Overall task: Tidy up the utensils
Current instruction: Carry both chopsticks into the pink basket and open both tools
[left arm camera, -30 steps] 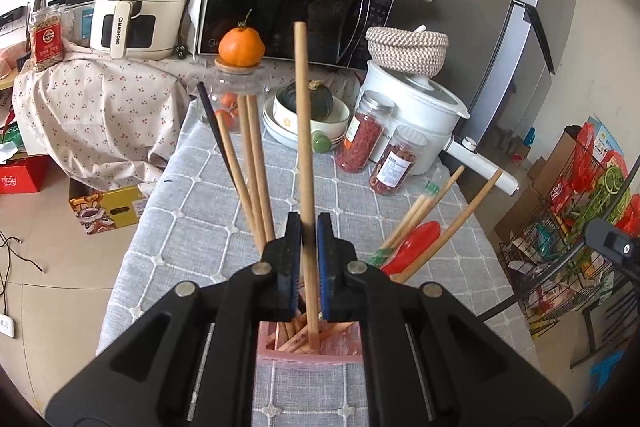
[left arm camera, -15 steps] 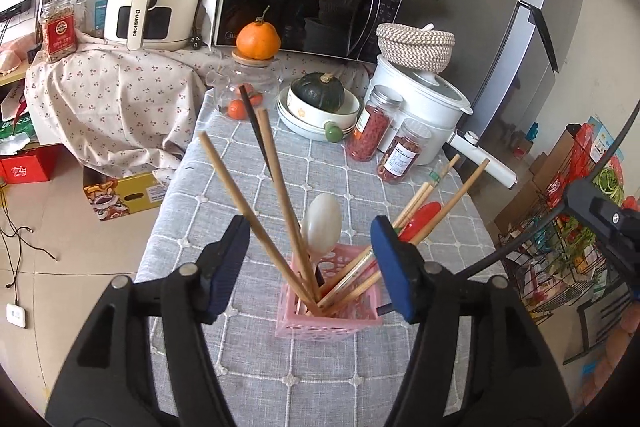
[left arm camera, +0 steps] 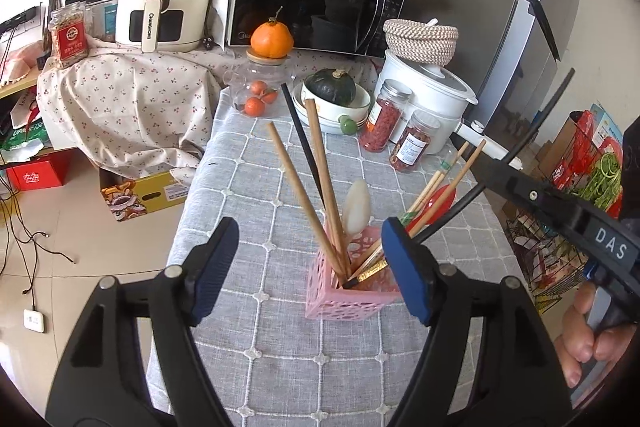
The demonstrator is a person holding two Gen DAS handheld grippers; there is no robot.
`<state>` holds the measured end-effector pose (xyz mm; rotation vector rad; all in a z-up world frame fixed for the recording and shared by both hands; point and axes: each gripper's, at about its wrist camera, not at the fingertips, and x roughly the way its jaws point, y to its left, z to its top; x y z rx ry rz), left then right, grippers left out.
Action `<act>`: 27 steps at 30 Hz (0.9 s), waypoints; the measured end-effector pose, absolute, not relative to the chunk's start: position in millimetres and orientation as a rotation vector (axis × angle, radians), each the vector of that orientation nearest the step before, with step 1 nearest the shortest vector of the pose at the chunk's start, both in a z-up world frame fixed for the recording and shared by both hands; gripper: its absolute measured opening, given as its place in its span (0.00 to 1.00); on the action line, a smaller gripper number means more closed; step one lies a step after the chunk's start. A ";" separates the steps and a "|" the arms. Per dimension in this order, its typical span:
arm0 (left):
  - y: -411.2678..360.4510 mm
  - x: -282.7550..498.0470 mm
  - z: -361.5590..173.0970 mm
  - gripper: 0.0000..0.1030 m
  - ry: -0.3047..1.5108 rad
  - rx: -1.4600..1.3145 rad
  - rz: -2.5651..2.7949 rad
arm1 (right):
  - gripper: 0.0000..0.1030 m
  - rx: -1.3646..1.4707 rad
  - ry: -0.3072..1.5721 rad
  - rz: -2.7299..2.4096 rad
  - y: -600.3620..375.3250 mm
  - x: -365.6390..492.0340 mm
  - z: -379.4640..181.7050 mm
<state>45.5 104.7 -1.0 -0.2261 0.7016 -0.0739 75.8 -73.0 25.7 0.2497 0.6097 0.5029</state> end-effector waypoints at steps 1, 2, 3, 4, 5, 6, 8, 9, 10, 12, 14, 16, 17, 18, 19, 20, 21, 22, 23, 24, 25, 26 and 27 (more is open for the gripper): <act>105.7 44.9 -1.5 0.72 0.704 -0.227 -0.076 | 0.06 0.242 0.606 0.498 -70.2 76.6 24.0; 106.3 44.9 -2.0 0.72 0.708 -0.228 -0.077 | 0.06 0.236 0.605 0.497 -68.2 77.2 22.5; 106.9 44.9 -2.3 0.72 0.712 -0.230 -0.078 | 0.06 0.232 0.608 0.498 -65.7 78.1 21.1; 107.5 44.7 -2.4 0.72 0.714 -0.232 -0.080 | 0.06 0.229 0.613 0.499 -63.8 79.2 19.7; 107.7 44.4 -2.2 0.72 0.715 -0.233 -0.081 | 0.06 0.222 0.620 0.500 -61.3 79.9 18.0; 107.7 44.0 -2.2 0.72 0.715 -0.232 -0.080 | 0.06 0.212 0.627 0.497 -58.6 80.6 15.7; 107.7 44.1 -2.6 0.72 0.718 -0.228 -0.079 | 0.06 0.196 0.645 0.493 -53.4 82.6 9.4; 107.8 44.1 -3.0 0.72 0.720 -0.228 -0.077 | 0.06 0.188 0.656 0.489 -51.1 83.9 5.3; 108.0 44.1 -3.5 0.72 0.723 -0.227 -0.075 | 0.06 0.182 0.665 0.486 -49.5 85.5 1.6; 108.2 44.7 -5.0 0.73 0.729 -0.224 -0.070 | 0.06 0.179 0.682 0.484 -47.4 88.1 -5.4; 107.8 45.0 -6.8 0.74 0.739 -0.220 -0.067 | 0.07 0.181 0.702 0.485 -47.9 90.1 -11.0; 107.2 46.0 -8.8 0.77 0.751 -0.215 -0.062 | 0.11 0.186 0.720 0.486 -51.4 91.1 -13.3; 106.7 46.2 -9.6 0.78 0.756 -0.213 -0.061 | 0.18 0.192 0.721 0.487 -54.1 90.6 -12.7; 105.9 46.4 -10.3 0.78 0.762 -0.210 -0.062 | 0.21 0.199 0.716 0.487 -57.1 89.6 -11.1; 105.1 46.6 -10.7 0.78 0.766 -0.207 -0.063 | 0.28 0.207 0.706 0.488 -60.9 87.7 -7.7; 104.0 46.6 -11.2 0.78 0.771 -0.204 -0.063 | 0.35 0.213 0.695 0.488 -65.2 86.0 -4.4; 102.7 46.4 -11.6 0.79 0.776 -0.201 -0.063 | 0.37 0.221 0.683 0.486 -69.9 84.2 -0.3; 101.0 46.0 -12.1 0.79 0.779 -0.196 -0.062 | 0.41 0.232 0.670 0.484 -75.9 81.6 4.0; 99.1 45.5 -12.3 0.79 0.784 -0.187 -0.054 | 0.43 0.245 0.658 0.484 -82.1 79.5 9.0; 97.3 45.3 -12.3 0.79 0.788 -0.176 -0.043 | 0.44 0.257 0.648 0.482 -88.6 77.7 13.8; 95.9 44.3 -12.1 0.79 0.790 -0.167 -0.039 | 0.46 0.270 0.635 0.480 -96.0 75.9 19.1; 94.2 43.7 -12.0 0.79 0.794 -0.162 -0.039 | 0.49 0.280 0.620 0.476 -102.8 73.5 23.7; 92.4 42.8 -12.2 0.79 0.797 -0.158 -0.040 | 0.50 0.288 0.603 0.470 -110.2 70.8 28.6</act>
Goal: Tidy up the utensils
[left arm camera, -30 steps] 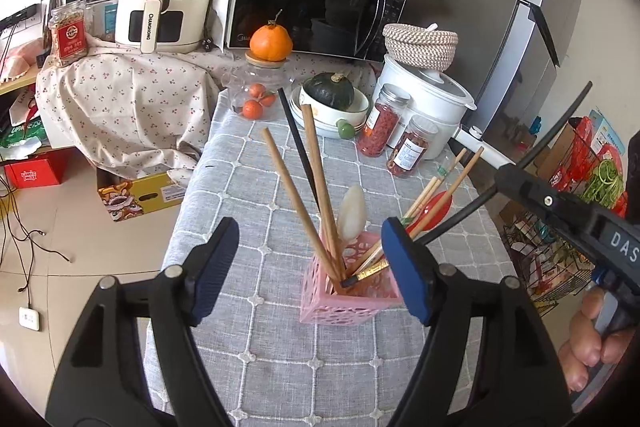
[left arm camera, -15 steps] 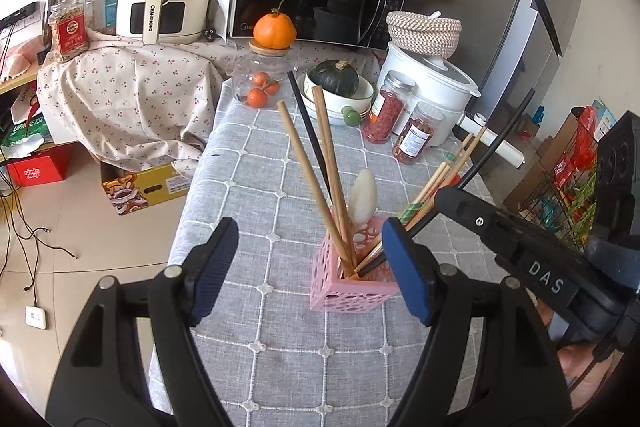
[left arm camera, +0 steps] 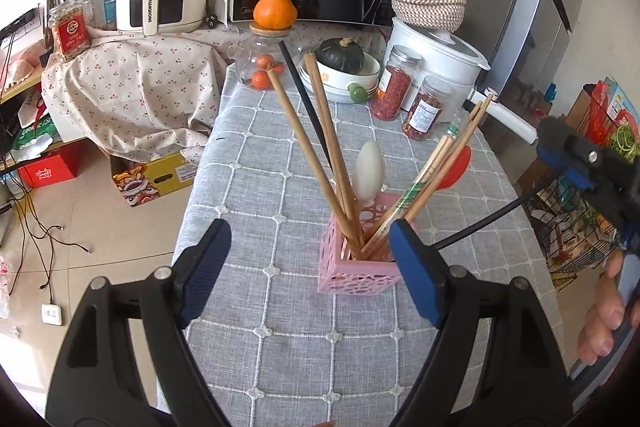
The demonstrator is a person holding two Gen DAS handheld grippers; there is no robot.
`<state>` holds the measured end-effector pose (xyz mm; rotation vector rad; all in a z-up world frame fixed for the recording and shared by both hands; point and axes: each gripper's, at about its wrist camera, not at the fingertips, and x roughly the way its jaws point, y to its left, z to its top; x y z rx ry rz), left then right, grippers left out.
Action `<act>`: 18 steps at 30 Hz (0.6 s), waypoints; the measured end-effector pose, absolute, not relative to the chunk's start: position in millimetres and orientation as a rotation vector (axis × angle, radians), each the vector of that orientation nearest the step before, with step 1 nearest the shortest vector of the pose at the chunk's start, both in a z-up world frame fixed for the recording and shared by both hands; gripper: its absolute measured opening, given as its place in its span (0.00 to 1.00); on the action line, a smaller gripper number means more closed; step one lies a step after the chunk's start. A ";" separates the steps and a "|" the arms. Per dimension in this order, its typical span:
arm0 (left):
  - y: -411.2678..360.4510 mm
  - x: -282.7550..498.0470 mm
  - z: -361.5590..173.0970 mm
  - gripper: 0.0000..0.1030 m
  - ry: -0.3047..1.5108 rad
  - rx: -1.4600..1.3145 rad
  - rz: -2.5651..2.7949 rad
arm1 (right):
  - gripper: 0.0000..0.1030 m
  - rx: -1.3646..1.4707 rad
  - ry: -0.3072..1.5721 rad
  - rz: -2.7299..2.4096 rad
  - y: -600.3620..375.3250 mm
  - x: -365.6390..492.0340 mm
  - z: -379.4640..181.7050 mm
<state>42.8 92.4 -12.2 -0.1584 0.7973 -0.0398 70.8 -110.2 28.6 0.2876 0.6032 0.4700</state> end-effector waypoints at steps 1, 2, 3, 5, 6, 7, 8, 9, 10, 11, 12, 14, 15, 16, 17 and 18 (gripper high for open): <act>90.9 42.0 -12.1 0.80 0.801 -0.156 -0.038 | 0.51 0.293 0.589 0.462 -116.4 68.8 33.2; 89.2 41.3 -12.0 0.80 0.804 -0.156 -0.037 | 0.52 0.298 0.575 0.454 -123.7 66.7 37.5; 87.8 40.7 -11.6 0.81 0.807 -0.156 -0.038 | 0.53 0.303 0.560 0.445 -130.9 64.1 41.8; 84.0 37.8 -10.4 0.81 0.812 -0.159 -0.039 | 0.56 0.310 0.538 0.429 -143.9 58.5 49.3; 82.1 36.0 -9.8 0.82 0.814 -0.160 -0.039 | 0.57 0.311 0.533 0.421 -149.6 55.7 52.2; 79.9 34.4 -9.3 0.82 0.818 -0.159 -0.039 | 0.60 0.307 0.532 0.408 -155.0 52.3 54.2; 77.3 32.8 -8.6 0.83 0.822 -0.159 -0.039 | 0.62 0.299 0.536 0.393 -159.1 49.7 55.4; 74.0 30.3 -7.8 0.84 0.825 -0.155 -0.040 | 0.63 0.286 0.545 0.375 -162.6 47.3 55.7; 70.2 27.3 -6.8 0.84 0.827 -0.146 -0.039 | 0.66 0.268 0.560 0.358 -165.7 45.3 55.2; 66.1 24.4 -5.8 0.85 0.826 -0.135 -0.040 | 0.68 0.250 0.578 0.344 -168.2 42.7 53.5; 61.1 21.2 -5.0 0.86 0.824 -0.119 -0.041 | 0.70 0.230 0.597 0.329 -169.9 40.1 51.9; 50.7 15.2 -3.0 0.88 0.817 -0.086 -0.041 | 0.74 0.197 0.628 0.303 -172.9 32.9 46.6; 45.0 11.7 -2.1 0.91 0.814 -0.070 -0.042 | 0.75 0.178 0.645 0.291 -174.0 29.7 44.5; 40.8 9.4 -1.1 0.92 0.809 -0.059 -0.041 | 0.77 0.162 0.657 0.276 -176.4 26.7 41.6; 36.7 6.7 -0.1 0.93 0.803 -0.047 -0.043 | 0.79 0.143 0.668 0.256 -177.9 23.2 39.2; 32.6 4.5 1.0 0.94 0.798 -0.035 -0.044 | 0.80 0.124 0.678 0.236 -179.2 19.7 36.6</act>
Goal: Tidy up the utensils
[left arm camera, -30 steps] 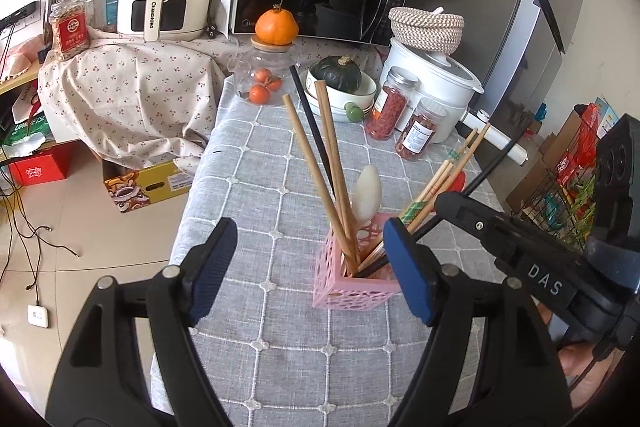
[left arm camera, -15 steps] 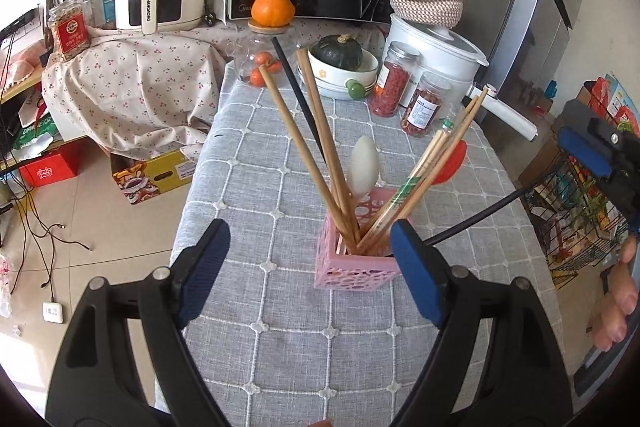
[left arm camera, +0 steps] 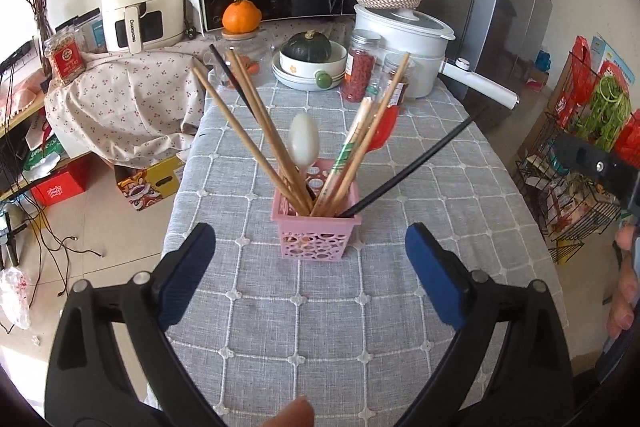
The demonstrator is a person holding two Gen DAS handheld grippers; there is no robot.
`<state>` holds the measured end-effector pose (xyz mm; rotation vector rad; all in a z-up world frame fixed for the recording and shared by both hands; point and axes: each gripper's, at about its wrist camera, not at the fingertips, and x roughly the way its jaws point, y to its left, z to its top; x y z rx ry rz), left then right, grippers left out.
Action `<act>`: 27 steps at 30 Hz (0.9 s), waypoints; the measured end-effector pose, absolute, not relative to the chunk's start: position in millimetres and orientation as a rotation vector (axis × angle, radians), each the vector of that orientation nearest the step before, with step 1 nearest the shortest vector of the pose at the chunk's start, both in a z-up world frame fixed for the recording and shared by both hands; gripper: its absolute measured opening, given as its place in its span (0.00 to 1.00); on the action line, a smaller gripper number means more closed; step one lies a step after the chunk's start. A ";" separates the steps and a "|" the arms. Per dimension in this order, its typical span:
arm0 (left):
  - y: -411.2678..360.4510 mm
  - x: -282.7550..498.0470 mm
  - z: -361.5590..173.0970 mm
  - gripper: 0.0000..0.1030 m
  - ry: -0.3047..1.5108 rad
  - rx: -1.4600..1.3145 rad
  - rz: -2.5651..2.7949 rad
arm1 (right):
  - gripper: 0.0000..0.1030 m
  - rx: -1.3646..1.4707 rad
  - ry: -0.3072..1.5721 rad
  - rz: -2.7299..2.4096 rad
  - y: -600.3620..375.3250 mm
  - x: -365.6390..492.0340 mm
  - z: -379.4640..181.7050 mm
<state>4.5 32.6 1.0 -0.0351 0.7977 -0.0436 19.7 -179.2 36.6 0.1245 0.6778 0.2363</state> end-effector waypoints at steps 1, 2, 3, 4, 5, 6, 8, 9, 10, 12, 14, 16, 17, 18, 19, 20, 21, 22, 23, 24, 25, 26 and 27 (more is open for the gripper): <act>28.1 2.4 1.9 0.94 0.792 -0.022 -0.043 | 0.83 0.104 0.690 0.214 -180.1 16.9 33.9; 24.7 0.7 2.8 0.95 0.787 -0.011 -0.043 | 0.85 0.085 0.702 0.191 -180.8 14.4 30.9; 21.4 -1.4 3.2 0.96 0.783 -0.003 -0.043 | 0.85 0.069 0.711 0.175 -181.6 12.1 27.9; 18.5 -2.3 3.4 0.96 0.780 0.005 -0.047 | 0.85 0.050 0.720 0.161 -181.7 10.0 25.2; 16.1 -3.2 3.3 0.96 0.779 0.011 -0.049 | 0.85 0.030 0.727 0.146 -181.3 8.6 22.5; 14.3 -3.0 3.1 0.96 0.779 0.014 -0.051 | 0.86 0.008 0.734 0.129 -181.0 7.5 20.0; 12.5 -1.6 2.1 0.96 0.781 0.012 -0.051 | 0.86 -0.030 0.744 0.100 -179.3 6.1 16.2; 11.5 -1.4 1.7 0.96 0.783 0.008 -0.052 | 0.86 -0.040 0.746 0.098 -178.6 5.6 15.3; 11.4 -0.5 1.3 0.96 0.785 0.003 -0.051 | 0.86 -0.046 0.747 0.096 -178.0 6.0 14.8; 8.8 -0.8 0.8 0.96 0.787 -0.006 -0.055 | 0.86 -0.048 0.746 0.100 -176.6 6.3 15.2; 6.0 -1.1 -0.2 0.96 0.789 -0.005 -0.058 | 0.86 -0.042 0.747 0.114 -175.5 6.8 15.9; 4.5 -0.3 -1.2 0.96 0.794 -0.004 -0.060 | 0.86 -0.042 0.750 0.124 -174.0 8.5 15.6; 4.4 0.0 -1.9 0.96 0.797 -0.005 -0.060 | 0.86 -0.044 0.754 0.127 -173.2 9.0 14.7; 4.8 0.4 -2.3 0.96 0.800 -0.007 -0.061 | 0.86 -0.045 0.758 0.128 -172.8 9.6 13.7; 5.2 1.0 -2.8 0.96 0.803 -0.010 -0.062 | 0.86 -0.045 0.762 0.129 -172.8 9.5 12.9; 5.0 1.5 -3.1 0.96 0.806 -0.014 -0.061 | 0.86 -0.045 0.766 0.129 -172.9 10.0 12.0; 5.1 1.5 -3.5 0.96 0.809 -0.017 -0.061 | 0.86 -0.044 0.769 0.128 -173.2 10.5 11.2; 5.5 1.8 -3.8 0.96 0.812 -0.021 -0.063 | 0.86 -0.042 0.772 0.126 -173.8 10.9 10.5; 5.4 2.1 -4.0 0.96 0.814 -0.023 -0.064 | 0.86 -0.040 0.775 0.124 -174.3 11.5 9.9; 5.6 2.0 -4.0 0.96 0.815 -0.025 -0.064 | 0.86 -0.037 0.777 0.122 -175.0 11.7 9.2; 6.0 1.9 -4.0 0.96 0.815 -0.027 -0.064 | 0.86 -0.034 0.778 0.119 -175.4 12.2 8.9; 6.2 2.0 -4.0 0.96 0.815 -0.027 -0.065 | 0.86 -0.032 0.780 0.118 -175.3 13.0 9.3; 6.5 2.3 -4.2 0.96 0.816 -0.029 -0.066 | 0.86 -0.031 0.781 0.118 -175.3 13.3 9.2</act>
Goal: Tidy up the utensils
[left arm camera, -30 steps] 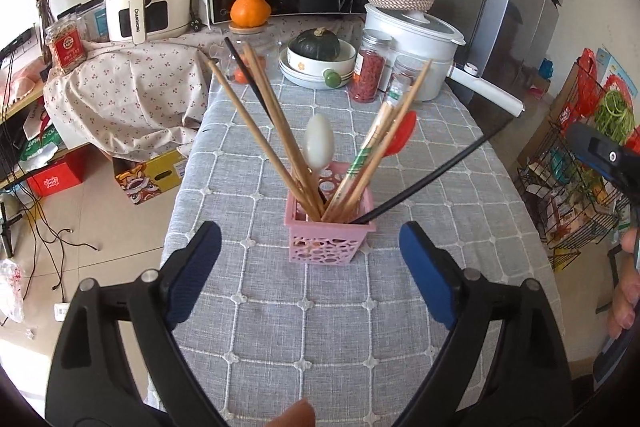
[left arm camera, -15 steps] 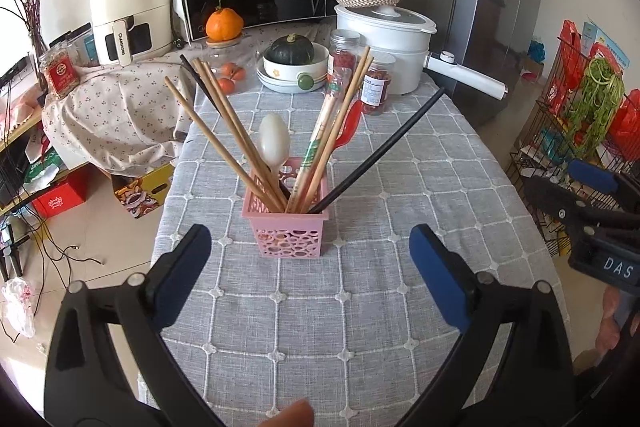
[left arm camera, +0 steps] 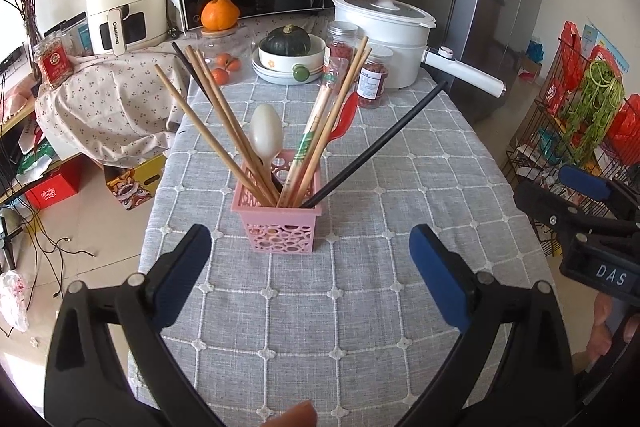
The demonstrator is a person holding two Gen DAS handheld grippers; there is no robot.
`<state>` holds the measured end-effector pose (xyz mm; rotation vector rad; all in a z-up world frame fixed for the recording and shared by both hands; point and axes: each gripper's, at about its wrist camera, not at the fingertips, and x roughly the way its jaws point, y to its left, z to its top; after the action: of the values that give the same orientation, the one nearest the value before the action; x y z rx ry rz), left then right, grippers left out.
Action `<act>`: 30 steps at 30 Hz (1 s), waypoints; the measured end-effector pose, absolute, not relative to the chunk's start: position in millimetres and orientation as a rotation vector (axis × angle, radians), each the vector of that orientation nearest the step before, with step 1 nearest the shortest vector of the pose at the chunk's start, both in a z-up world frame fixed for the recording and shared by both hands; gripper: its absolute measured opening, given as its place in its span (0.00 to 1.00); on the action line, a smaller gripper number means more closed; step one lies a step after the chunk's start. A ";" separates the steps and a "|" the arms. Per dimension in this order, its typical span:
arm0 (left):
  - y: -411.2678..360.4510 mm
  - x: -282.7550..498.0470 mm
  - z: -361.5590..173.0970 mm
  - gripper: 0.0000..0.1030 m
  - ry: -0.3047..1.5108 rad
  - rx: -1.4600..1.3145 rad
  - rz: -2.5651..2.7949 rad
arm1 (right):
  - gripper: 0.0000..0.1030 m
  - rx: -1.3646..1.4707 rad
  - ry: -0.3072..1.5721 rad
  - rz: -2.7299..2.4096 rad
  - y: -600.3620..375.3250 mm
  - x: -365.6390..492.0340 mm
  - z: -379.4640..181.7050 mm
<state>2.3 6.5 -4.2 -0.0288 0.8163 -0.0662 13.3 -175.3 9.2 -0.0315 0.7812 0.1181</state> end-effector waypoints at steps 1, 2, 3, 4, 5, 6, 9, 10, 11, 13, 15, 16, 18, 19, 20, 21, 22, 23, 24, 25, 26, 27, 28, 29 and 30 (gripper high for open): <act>6.7 2.4 -4.4 0.96 0.817 -0.031 -0.066 | 0.86 -0.031 0.782 0.119 -175.1 13.5 9.2; 7.3 2.3 -4.5 0.96 0.818 -0.033 -0.065 | 0.86 -0.032 0.782 0.119 -174.6 13.6 9.2; 7.7 2.4 -4.8 0.96 0.819 -0.035 -0.065 | 0.86 -0.033 0.782 0.120 -174.1 13.8 9.1; 8.6 2.7 -5.0 0.96 0.821 -0.037 -0.064 | 0.86 -0.034 0.782 0.121 -173.3 14.0 9.1; 8.8 2.7 -5.4 0.96 0.823 -0.040 -0.064 | 0.86 -0.035 0.783 0.123 -172.7 14.2 9.1; 9.3 3.0 -5.8 0.96 0.826 -0.043 -0.064 | 0.86 -0.035 0.783 0.124 -172.2 14.2 8.9; 10.1 3.8 -6.0 0.96 0.830 -0.048 -0.065 | 0.86 -0.035 0.785 0.128 -171.2 14.7 8.8; 10.1 3.8 -6.0 0.96 0.830 -0.049 -0.065 | 0.86 -0.034 0.784 0.125 -171.3 14.5 8.8; 10.2 3.8 -5.9 0.96 0.829 -0.049 -0.066 | 0.86 -0.034 0.785 0.125 -171.3 14.5 8.8; 10.1 4.2 -6.5 0.96 0.831 -0.051 -0.069 | 0.86 -0.031 0.789 0.125 -171.2 15.4 8.2; 9.5 3.9 -6.9 0.96 0.833 -0.056 -0.071 | 0.86 -0.027 0.793 0.124 -171.3 16.8 7.5; 9.4 4.0 -7.2 0.96 0.834 -0.057 -0.072 | 0.86 -0.024 0.795 0.124 -171.2 17.1 7.0; 9.2 4.2 -7.5 0.96 0.837 -0.060 -0.072 | 0.86 -0.021 0.797 0.126 -171.7 17.7 6.6; 9.1 4.0 -7.6 0.96 0.837 -0.061 -0.071 | 0.86 -0.022 0.797 0.126 -171.7 17.7 6.5; 9.3 3.9 -7.5 0.96 0.837 -0.060 -0.072 | 0.86 -0.022 0.797 0.126 -171.7 17.7 6.6; 9.4 3.9 -7.5 0.96 0.836 -0.060 -0.072 | 0.86 -0.022 0.797 0.126 -171.7 17.7 6.5; 9.2 3.7 -7.5 0.96 0.836 -0.060 -0.071 | 0.86 -0.023 0.797 0.127 -171.4 17.6 6.4; 9.3 3.9 -7.5 0.96 0.836 -0.060 -0.072 | 0.86 -0.023 0.797 0.127 -171.2 17.7 6.4; 9.8 4.1 -7.3 0.96 0.837 -0.060 -0.072 | 0.86 -0.023 0.797 0.127 -171.1 17.5 6.5; 9.7 4.0 -7.4 0.96 0.836 -0.060 -0.072 | 0.86 -0.023 0.797 0.126 -171.1 17.5 6.5; 9.8 4.0 -7.4 0.96 0.836 -0.060 -0.071 | 0.86 -0.022 0.797 0.125 -171.2 17.5 6.5; 9.7 4.0 -7.5 0.96 0.836 -0.061 -0.071 | 0.86 -0.021 0.797 0.125 -171.3 17.6 6.5; 9.8 4.0 -7.4 0.96 0.837 -0.061 -0.072 | 0.86 -0.020 0.798 0.125 -171.1 17.9 6.4; 9.8 4.0 -7.5 0.96 0.837 -0.061 -0.072 | 0.86 -0.019 0.799 0.125 -171.0 18.0 6.0; 9.7 3.9 -7.5 0.96 0.836 -0.061 -0.072 | 0.86 -0.017 0.800 0.126 -171.1 18.1 5.8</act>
<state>3.9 9.7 -7.5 -0.0612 0.8364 -0.0720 18.1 -171.1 5.8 -0.0169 0.8002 0.1260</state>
